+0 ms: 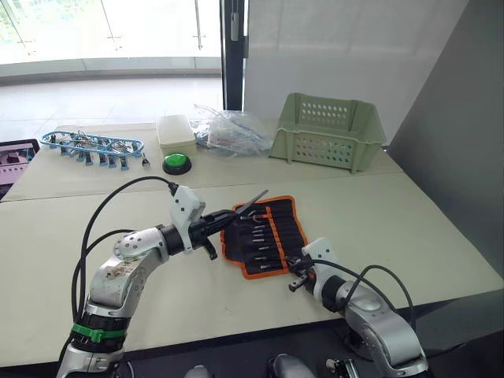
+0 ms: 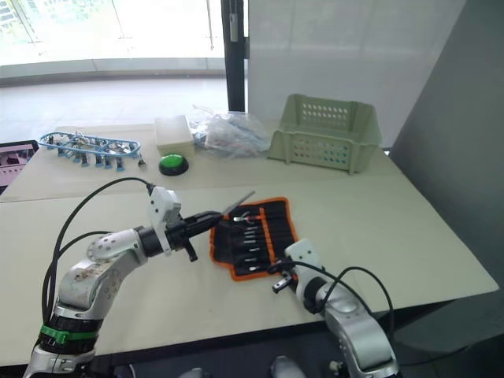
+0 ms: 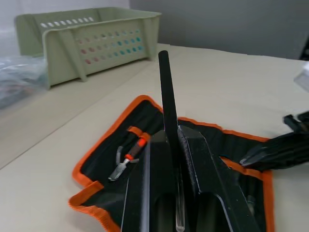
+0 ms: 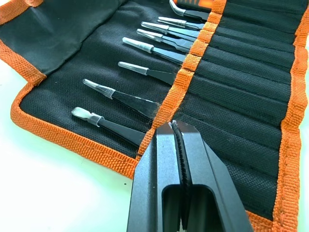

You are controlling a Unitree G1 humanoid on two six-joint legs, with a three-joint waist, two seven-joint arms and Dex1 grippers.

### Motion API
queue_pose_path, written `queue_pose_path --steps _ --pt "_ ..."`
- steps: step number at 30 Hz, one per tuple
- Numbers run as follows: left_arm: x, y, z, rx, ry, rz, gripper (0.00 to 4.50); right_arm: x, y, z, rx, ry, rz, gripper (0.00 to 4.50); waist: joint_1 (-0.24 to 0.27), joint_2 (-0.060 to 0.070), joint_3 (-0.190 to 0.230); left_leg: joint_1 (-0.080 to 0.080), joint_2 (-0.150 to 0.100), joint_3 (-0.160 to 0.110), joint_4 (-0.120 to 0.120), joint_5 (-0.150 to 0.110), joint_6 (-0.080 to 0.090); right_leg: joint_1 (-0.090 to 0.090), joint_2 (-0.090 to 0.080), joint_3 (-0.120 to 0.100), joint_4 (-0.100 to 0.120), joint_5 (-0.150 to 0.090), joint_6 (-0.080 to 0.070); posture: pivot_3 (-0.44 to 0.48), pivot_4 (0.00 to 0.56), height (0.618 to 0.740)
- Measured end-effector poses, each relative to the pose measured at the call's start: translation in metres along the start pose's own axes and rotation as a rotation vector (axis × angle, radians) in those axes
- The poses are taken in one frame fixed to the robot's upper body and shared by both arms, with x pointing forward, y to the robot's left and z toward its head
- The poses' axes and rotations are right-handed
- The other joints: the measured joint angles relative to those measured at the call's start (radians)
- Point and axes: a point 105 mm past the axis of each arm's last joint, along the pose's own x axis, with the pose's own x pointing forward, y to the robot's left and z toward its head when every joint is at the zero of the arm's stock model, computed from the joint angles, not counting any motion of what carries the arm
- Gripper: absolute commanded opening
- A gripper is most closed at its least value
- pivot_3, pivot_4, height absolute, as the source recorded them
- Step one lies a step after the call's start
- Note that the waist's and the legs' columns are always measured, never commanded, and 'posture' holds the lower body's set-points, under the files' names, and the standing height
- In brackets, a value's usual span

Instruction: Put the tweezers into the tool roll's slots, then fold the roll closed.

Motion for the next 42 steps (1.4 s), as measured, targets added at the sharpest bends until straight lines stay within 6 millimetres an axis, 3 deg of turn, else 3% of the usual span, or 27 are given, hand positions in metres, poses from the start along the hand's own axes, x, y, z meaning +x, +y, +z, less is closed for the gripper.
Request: queue_pose_path --steps 5,10,16,31,42 --pt "0.001 -0.009 -0.02 0.007 0.208 -0.103 0.02 -0.001 0.0 0.0 0.0 -0.001 -0.008 0.0 0.001 0.0 0.001 0.0 0.0 0.0 0.0 0.0 0.0 0.0 0.0 0.0 -0.001 0.0 0.0 0.0 0.15 0.724" --pt "0.007 -0.006 -0.02 0.101 0.368 -0.148 0.02 -0.001 0.0 0.0 0.002 -0.003 -0.008 0.0 0.0 0.0 0.001 -0.001 0.0 0.0 -0.002 0.0 0.0 0.0 0.0 0.0 -0.003 0.0 0.0 0.0 0.15 0.724" --pt "0.012 -0.017 -0.033 0.137 0.503 -0.24 0.02 -0.002 0.001 0.0 0.002 -0.006 -0.007 0.0 0.0 0.0 0.001 -0.001 0.001 0.001 -0.004 0.0 0.0 -0.001 0.001 0.0 -0.003 0.0 0.0 0.0 0.15 0.724" --pt "0.041 -0.014 -0.029 0.279 0.57 -0.302 0.02 -0.002 0.002 0.0 0.017 -0.012 -0.021 0.0 0.001 -0.001 0.001 -0.001 0.001 0.001 -0.003 0.0 0.001 -0.001 0.002 0.002 -0.001 0.0 0.0 0.0 0.15 0.724" --pt "0.049 -0.018 -0.035 0.361 0.588 -0.342 0.02 -0.003 0.002 -0.001 0.022 -0.012 -0.04 0.0 0.007 -0.001 0.001 0.0 0.0 0.001 -0.001 0.0 0.001 -0.001 0.003 0.003 0.004 0.0 0.0 0.0 0.15 0.724"
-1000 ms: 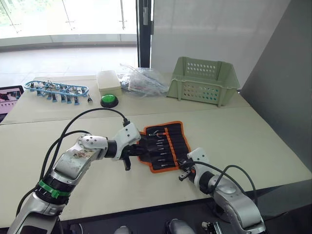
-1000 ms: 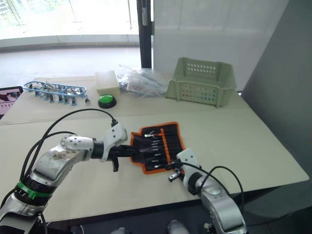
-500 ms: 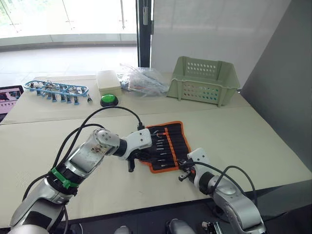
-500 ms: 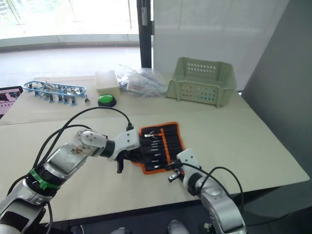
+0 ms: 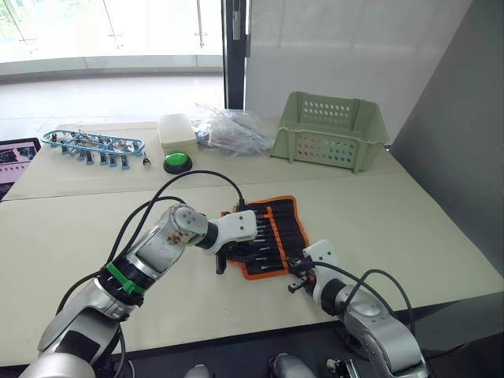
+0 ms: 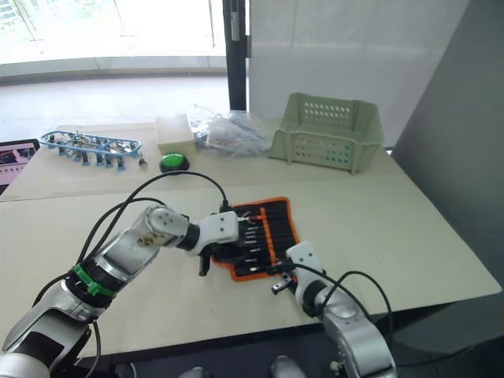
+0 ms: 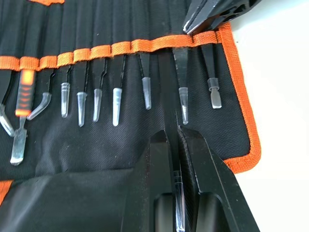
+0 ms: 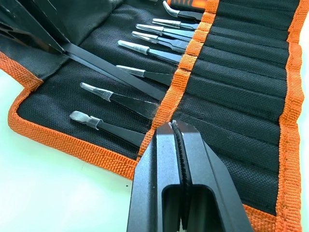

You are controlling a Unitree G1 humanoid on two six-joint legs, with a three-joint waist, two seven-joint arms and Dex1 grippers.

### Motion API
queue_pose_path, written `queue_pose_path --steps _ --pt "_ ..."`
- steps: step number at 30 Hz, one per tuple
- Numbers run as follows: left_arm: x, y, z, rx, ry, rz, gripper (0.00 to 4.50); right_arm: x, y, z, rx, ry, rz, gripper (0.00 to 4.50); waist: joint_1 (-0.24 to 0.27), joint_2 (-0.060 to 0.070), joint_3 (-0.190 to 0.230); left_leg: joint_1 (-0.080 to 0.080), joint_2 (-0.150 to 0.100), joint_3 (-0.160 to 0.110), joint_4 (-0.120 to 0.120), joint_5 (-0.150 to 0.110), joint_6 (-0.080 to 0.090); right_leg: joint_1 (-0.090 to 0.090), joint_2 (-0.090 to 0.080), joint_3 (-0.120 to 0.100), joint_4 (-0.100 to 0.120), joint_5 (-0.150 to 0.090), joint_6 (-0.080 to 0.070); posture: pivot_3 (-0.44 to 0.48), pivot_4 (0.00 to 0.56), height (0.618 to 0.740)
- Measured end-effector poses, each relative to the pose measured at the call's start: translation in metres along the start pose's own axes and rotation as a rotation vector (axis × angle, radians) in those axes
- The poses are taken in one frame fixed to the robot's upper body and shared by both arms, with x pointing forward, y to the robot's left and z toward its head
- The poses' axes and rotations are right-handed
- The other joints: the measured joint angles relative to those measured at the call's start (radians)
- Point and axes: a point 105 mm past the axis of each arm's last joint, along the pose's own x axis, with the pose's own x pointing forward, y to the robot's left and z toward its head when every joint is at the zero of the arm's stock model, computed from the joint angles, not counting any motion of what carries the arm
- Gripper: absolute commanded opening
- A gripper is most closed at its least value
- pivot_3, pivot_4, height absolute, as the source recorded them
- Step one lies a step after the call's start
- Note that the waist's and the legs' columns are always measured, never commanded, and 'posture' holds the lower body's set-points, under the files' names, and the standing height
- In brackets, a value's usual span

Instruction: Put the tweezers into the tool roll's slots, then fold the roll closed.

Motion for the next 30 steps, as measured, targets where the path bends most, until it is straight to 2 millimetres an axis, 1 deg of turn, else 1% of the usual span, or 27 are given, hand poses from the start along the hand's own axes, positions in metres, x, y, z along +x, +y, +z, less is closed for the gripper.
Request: queue_pose_path --steps 7,11,15,19,25,29,30 --pt "0.01 -0.002 0.003 0.008 0.001 -0.006 0.02 -0.001 -0.001 -0.001 0.002 0.001 -0.009 0.0 0.009 0.0 0.0 0.0 0.0 0.0 0.002 0.0 0.0 0.0 0.0 0.0 0.002 0.0 0.0 0.0 0.15 0.724" --pt "0.025 -0.001 0.007 0.019 -0.002 -0.005 0.02 -0.002 -0.002 -0.001 0.004 0.002 -0.02 0.0 0.017 0.0 0.0 0.0 -0.001 0.0 0.003 0.0 0.0 0.0 0.0 0.0 0.003 0.0 0.0 0.0 0.15 0.724" --pt "0.039 -0.003 0.016 0.013 -0.037 -0.007 0.02 -0.003 -0.002 -0.002 0.004 0.002 -0.022 0.0 0.018 0.0 0.0 0.0 -0.001 0.0 0.004 0.0 0.0 0.001 0.0 0.0 0.003 0.0 0.0 0.0 0.15 0.724" --pt "0.055 -0.003 0.026 0.001 -0.065 0.002 0.02 -0.003 -0.003 -0.002 0.005 0.002 -0.028 0.0 0.019 0.0 0.0 0.0 -0.002 -0.001 0.004 0.0 0.0 0.001 0.0 0.001 0.004 0.002 0.004 0.0 0.15 0.724" --pt "0.065 0.0 0.031 0.008 -0.08 0.003 0.02 -0.004 -0.004 -0.003 0.004 0.005 -0.038 0.0 0.02 0.001 -0.001 0.0 -0.003 -0.002 0.005 0.0 0.0 0.002 0.0 0.001 0.004 0.002 0.004 0.0 0.15 0.724" --pt "0.068 0.0 0.033 0.024 -0.083 0.009 0.02 -0.005 -0.006 -0.003 0.003 0.006 -0.046 0.0 0.025 0.001 -0.001 -0.001 -0.003 -0.002 0.008 0.0 0.0 0.003 -0.001 0.001 0.004 0.001 0.002 0.0 0.15 0.724" --pt "0.068 0.0 0.033 0.026 -0.084 0.011 0.38 -0.005 -0.006 -0.003 0.003 0.006 -0.048 0.0 0.025 0.001 -0.001 -0.001 -0.004 -0.002 0.008 0.0 0.0 0.003 -0.001 0.001 0.004 0.0 0.001 0.0 0.15 0.724"
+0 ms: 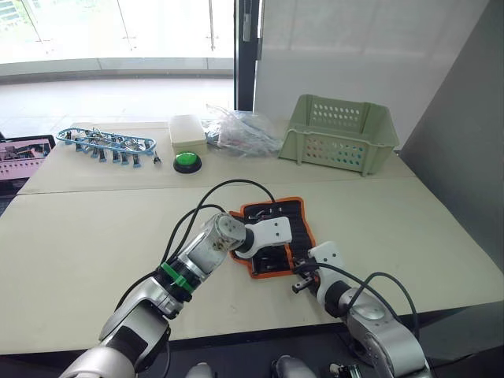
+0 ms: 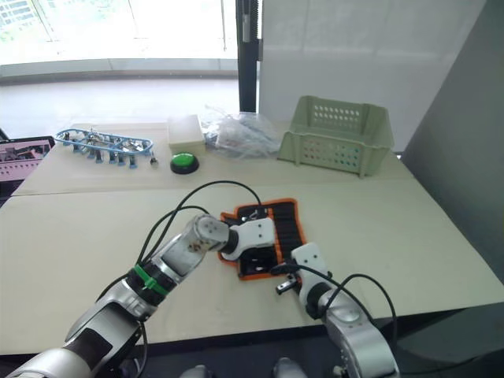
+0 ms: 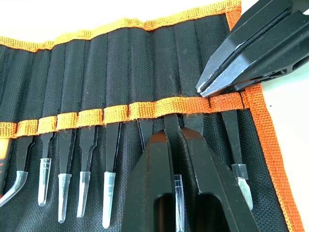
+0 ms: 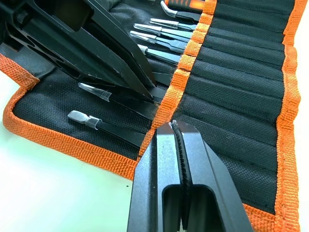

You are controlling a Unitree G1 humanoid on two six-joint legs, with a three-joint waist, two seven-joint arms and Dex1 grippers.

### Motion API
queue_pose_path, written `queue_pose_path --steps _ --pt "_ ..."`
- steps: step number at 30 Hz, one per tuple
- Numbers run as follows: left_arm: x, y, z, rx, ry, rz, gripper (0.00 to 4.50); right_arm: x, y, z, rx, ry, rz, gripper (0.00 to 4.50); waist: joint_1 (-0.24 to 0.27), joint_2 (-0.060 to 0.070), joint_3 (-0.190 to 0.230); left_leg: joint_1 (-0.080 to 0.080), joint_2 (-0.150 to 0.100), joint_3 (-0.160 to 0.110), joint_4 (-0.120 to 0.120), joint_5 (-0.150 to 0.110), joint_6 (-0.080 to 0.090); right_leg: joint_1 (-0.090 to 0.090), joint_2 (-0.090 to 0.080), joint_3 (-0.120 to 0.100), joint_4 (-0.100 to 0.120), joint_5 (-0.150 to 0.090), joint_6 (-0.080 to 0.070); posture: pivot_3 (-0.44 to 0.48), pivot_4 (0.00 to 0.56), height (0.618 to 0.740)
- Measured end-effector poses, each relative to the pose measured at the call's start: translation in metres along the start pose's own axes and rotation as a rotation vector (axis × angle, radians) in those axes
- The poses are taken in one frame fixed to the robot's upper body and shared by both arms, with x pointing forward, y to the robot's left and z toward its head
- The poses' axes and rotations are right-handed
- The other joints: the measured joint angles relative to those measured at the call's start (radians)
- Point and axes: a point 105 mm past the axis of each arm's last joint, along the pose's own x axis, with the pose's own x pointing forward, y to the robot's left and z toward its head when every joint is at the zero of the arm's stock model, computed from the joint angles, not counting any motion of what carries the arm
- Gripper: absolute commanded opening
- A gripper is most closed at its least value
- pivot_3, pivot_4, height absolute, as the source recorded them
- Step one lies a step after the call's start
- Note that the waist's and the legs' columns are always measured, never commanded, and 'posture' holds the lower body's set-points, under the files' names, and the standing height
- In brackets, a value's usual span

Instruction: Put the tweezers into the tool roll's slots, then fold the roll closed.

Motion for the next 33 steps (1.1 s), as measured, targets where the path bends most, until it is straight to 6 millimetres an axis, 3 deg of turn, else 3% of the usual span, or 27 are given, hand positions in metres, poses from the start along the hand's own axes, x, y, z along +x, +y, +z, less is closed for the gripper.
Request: queue_pose_path --steps 7,12,15,20,29,33 --pt "-0.007 0.005 0.01 0.008 -0.063 0.032 2.81 0.001 0.003 0.002 -0.002 -0.005 0.014 0.0 -0.008 0.001 0.0 -0.001 0.0 0.0 0.0 -0.001 0.001 -0.002 0.001 0.001 0.001 0.003 0.006 0.0 0.15 0.724" --pt "-0.054 0.02 0.007 -0.047 -0.132 0.123 4.47 0.002 0.004 0.002 -0.003 -0.006 0.024 0.0 -0.012 0.003 0.001 0.0 0.001 0.0 0.0 -0.001 0.002 -0.002 0.002 0.001 0.004 0.002 0.005 0.0 0.15 0.724" --pt "-0.078 0.019 -0.007 -0.12 -0.148 0.168 4.49 0.003 0.003 0.002 -0.005 -0.004 0.024 0.0 -0.012 0.003 0.001 0.0 0.001 0.0 0.0 -0.001 0.002 -0.002 0.001 0.002 0.004 0.002 0.005 0.0 0.15 0.724" --pt "-0.149 0.005 -0.058 -0.278 -0.199 0.36 4.49 0.003 0.006 0.003 -0.009 -0.007 0.044 0.0 -0.022 0.003 0.001 0.001 0.003 0.001 -0.001 -0.001 0.002 -0.002 0.001 0.001 0.004 0.001 0.004 0.0 0.15 0.724" --pt "-0.198 -0.043 -0.093 -0.382 -0.31 0.515 4.49 -0.005 0.005 0.011 -0.058 -0.041 0.064 0.0 -0.004 0.003 0.003 0.0 0.004 0.005 -0.001 -0.001 0.002 -0.004 0.0 0.001 0.003 -0.003 -0.003 0.0 0.15 0.724" --pt "-0.208 -0.07 -0.107 -0.444 -0.313 0.522 4.5 -0.011 0.03 0.033 -0.124 -0.139 0.182 1.2 -0.011 0.006 0.005 -0.004 0.005 0.01 -0.001 -0.002 0.002 -0.011 0.0 0.004 0.005 -0.003 -0.003 0.0 0.15 0.724"
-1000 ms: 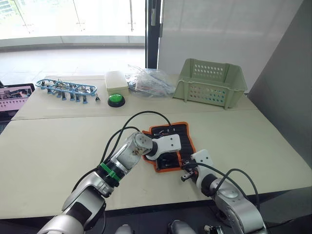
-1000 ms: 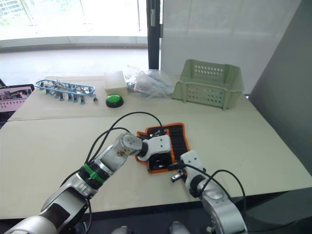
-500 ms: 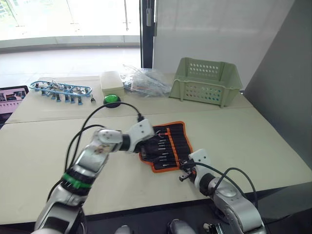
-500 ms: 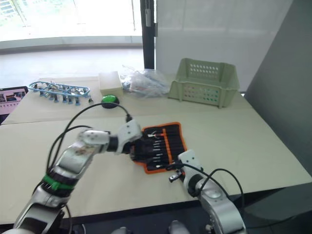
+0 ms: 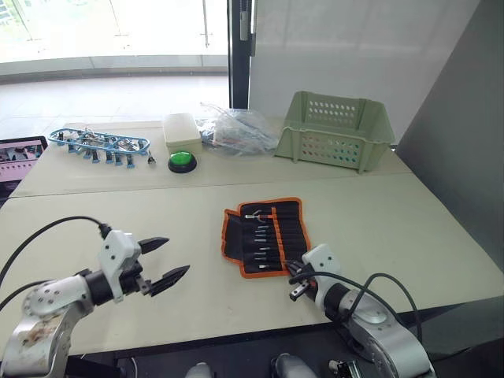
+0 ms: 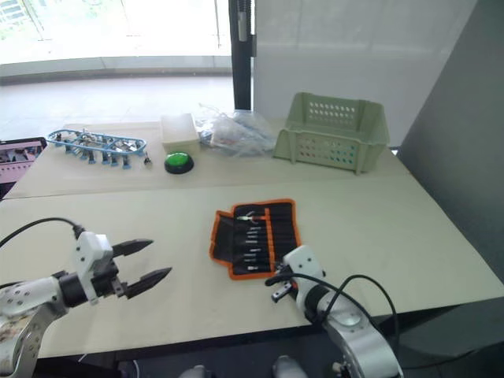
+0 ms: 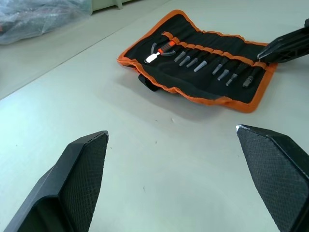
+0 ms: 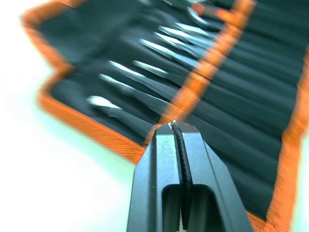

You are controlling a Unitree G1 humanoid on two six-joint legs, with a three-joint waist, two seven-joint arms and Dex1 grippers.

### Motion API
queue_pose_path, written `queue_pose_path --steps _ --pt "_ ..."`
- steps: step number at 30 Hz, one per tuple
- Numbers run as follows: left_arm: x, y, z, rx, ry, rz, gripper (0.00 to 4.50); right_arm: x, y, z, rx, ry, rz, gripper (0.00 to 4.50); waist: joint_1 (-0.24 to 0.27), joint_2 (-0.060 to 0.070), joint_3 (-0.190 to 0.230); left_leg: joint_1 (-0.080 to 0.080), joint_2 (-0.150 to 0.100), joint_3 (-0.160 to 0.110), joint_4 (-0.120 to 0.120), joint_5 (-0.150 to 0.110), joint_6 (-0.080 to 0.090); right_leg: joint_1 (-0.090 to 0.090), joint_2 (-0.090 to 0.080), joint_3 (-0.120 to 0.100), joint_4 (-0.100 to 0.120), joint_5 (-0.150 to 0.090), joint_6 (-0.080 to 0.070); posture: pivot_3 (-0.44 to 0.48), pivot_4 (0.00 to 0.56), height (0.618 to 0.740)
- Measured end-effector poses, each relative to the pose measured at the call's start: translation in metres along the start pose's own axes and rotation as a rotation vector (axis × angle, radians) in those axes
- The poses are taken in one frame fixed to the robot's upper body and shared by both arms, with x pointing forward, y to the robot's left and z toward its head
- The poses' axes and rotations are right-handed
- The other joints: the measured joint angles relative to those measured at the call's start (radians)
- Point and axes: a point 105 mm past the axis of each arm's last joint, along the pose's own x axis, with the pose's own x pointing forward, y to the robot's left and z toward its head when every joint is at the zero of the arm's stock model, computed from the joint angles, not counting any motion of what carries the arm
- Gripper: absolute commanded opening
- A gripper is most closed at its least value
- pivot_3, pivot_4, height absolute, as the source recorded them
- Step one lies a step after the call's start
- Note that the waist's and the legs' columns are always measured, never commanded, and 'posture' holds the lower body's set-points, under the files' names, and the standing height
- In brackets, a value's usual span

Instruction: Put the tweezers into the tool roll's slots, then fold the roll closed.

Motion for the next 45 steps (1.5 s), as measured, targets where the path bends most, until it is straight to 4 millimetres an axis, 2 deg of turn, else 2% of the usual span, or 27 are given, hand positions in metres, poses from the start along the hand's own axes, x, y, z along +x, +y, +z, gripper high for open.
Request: queue_pose_path --steps 2,3,4,5,7,9,13,15,18,21,24,34,40,45 --pt "-0.004 -0.01 -0.004 -0.033 -0.014 -0.017 4.5 0.002 0.011 0.022 -0.07 -0.074 0.072 1.88 0.004 -0.001 0.0 -0.003 0.0 0.001 0.0 0.0 0.0 -0.003 0.0 0.001 0.001 0.003 0.004 0.0 0.15 0.724" --pt "-0.004 -0.011 -0.003 -0.034 -0.017 -0.019 4.5 0.002 0.012 0.024 -0.076 -0.081 0.08 2.05 0.005 -0.001 0.0 -0.003 0.0 0.0 0.0 0.0 0.0 -0.003 0.0 0.001 0.001 0.003 0.004 0.0 0.15 0.724" --pt "-0.006 -0.013 -0.002 -0.038 -0.024 -0.025 4.5 0.006 0.019 0.032 -0.106 -0.107 0.118 2.57 0.007 -0.001 0.0 -0.003 0.0 0.0 0.001 0.0 0.0 -0.003 0.0 0.0 0.0 0.002 0.003 0.0 0.15 0.724" --pt "-0.008 -0.016 -0.002 -0.037 -0.023 -0.029 4.5 0.01 0.026 0.039 -0.141 -0.125 0.153 2.83 0.005 -0.001 0.001 -0.003 0.0 0.002 0.001 0.0 0.0 -0.004 0.0 0.001 0.0 0.001 0.0 0.0 0.15 0.724" --pt "-0.009 -0.018 -0.001 -0.028 -0.026 -0.033 4.5 0.016 0.034 0.046 -0.186 -0.145 0.187 3.52 0.005 -0.002 0.001 -0.002 0.0 0.003 0.001 0.0 0.0 -0.004 0.0 0.002 0.001 0.001 0.0 0.0 0.15 0.724" --pt "-0.01 -0.018 0.0 -0.016 -0.028 -0.026 4.5 0.032 0.045 0.048 -0.288 -0.139 0.226 4.34 0.004 -0.002 0.001 -0.002 0.0 0.003 0.001 0.0 0.0 -0.004 0.001 0.002 0.001 0.001 0.0 0.0 0.15 0.724" --pt "-0.01 -0.017 0.002 -0.002 -0.035 -0.013 4.5 0.049 0.054 0.027 -0.383 -0.053 0.24 4.43 0.005 -0.002 0.001 -0.003 0.0 0.004 0.001 0.0 0.0 -0.005 0.001 0.002 0.0 0.001 0.0 0.0 0.15 0.724" --pt "-0.01 -0.017 0.003 0.003 -0.035 -0.007 4.5 0.058 0.058 0.016 -0.471 -0.003 0.245 4.43 0.005 -0.002 0.0 -0.004 0.0 0.004 0.001 0.0 0.0 -0.005 0.0 0.003 0.0 0.004 0.005 0.0 0.15 0.724" --pt "-0.01 -0.016 0.003 0.005 -0.035 0.001 4.5 0.066 0.058 0.014 -0.526 0.008 0.208 4.43 0.004 -0.002 0.0 -0.004 0.0 0.004 0.001 0.0 0.0 -0.005 0.001 0.003 0.001 0.005 0.006 0.0 0.15 0.724" --pt "-0.008 -0.015 0.004 0.009 -0.038 0.006 4.5 0.077 0.051 0.017 -0.594 0.009 0.11 4.43 0.004 -0.002 0.0 -0.003 0.0 0.004 0.001 0.0 0.0 -0.005 0.001 0.003 0.002 0.005 0.005 0.0 0.15 0.724" --pt "-0.007 -0.015 0.003 0.013 -0.036 0.007 4.5 0.082 0.051 0.018 -0.602 -0.001 0.078 3.6 0.005 -0.003 0.0 -0.002 0.0 0.004 0.002 0.0 0.0 -0.005 0.001 0.003 0.002 0.005 0.005 0.0 0.15 0.724" --pt "-0.006 -0.012 0.006 0.037 -0.049 0.014 4.5 0.083 0.049 0.014 -0.595 0.014 0.065 0.17 0.003 -0.003 0.0 -0.003 0.0 0.004 0.002 0.0 0.0 -0.005 0.001 0.003 0.003 0.005 0.006 0.0 0.15 0.724" --pt "-0.004 -0.011 0.001 0.025 -0.04 0.012 4.5 0.078 0.05 0.021 -0.599 -0.037 0.116 0.08 0.003 -0.003 0.0 -0.002 0.0 0.004 0.002 0.0 0.0 -0.005 0.001 0.003 0.005 0.005 0.006 0.0 0.15 0.724" --pt "0.001 -0.009 -0.001 0.045 -0.038 -0.003 4.5 0.062 0.062 0.024 -0.676 -0.144 0.323 0.08 0.003 -0.003 0.0 -0.002 0.0 0.004 0.002 0.0 0.0 -0.005 0.002 0.003 0.007 0.005 0.006 0.0 0.15 0.724"
